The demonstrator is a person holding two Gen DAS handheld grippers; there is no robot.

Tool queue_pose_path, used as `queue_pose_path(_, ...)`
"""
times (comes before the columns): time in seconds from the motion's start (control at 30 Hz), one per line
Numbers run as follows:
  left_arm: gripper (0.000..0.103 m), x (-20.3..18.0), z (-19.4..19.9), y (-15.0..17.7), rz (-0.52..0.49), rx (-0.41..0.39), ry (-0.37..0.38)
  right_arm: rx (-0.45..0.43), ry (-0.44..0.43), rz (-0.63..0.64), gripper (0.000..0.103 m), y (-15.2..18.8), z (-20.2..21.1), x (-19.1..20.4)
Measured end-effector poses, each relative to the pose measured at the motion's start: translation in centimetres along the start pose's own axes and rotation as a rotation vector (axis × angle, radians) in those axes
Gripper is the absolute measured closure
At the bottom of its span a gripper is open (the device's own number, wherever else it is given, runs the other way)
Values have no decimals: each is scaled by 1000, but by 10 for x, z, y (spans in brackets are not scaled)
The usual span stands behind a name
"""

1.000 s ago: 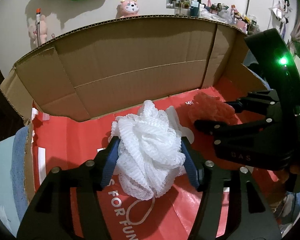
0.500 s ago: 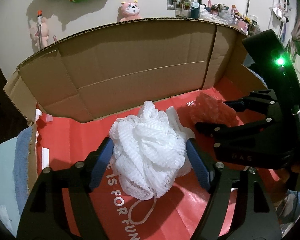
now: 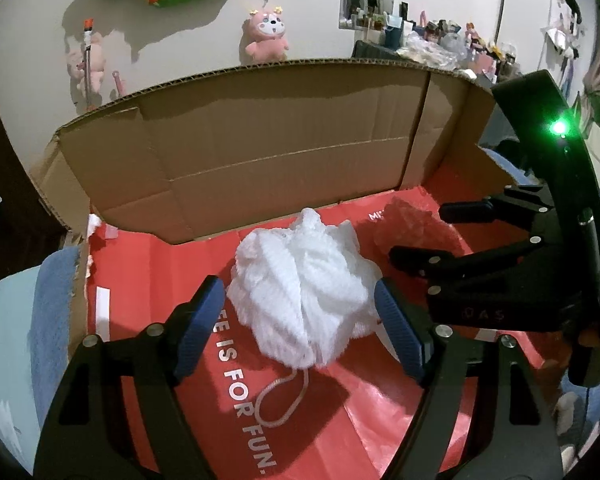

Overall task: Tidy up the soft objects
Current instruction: 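Pull both tools back out of the box toward the blanket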

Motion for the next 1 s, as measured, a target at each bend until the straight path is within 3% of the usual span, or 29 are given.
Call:
queue_pose_path(0.23,19,-1,23,1,30,-37,24,-42,2,-14,28,5,28,-5)
queue_pose_path(0.5,6,-8,83,4,78,-152,54,-145,7,-45,16,18,75,-5)
queue_pose_path(0.73,0,-22,155,18,77,-309,58,-325,29,-44,0,37,153,2)
queue_pose_path(1.0,0,-40,223,47,54,-462,44,-514,68,-24,0,85,238,20)
Point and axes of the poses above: each gripper's, at about its wrist camera, not at the fingertips, and z roughly against the way its jaws point, x to its left, y to its underside, the point moved 3 cm from there along -z, roughly the way its jaws point, and after that the axes turned 2 degrees about z, right-handed, at the moved point
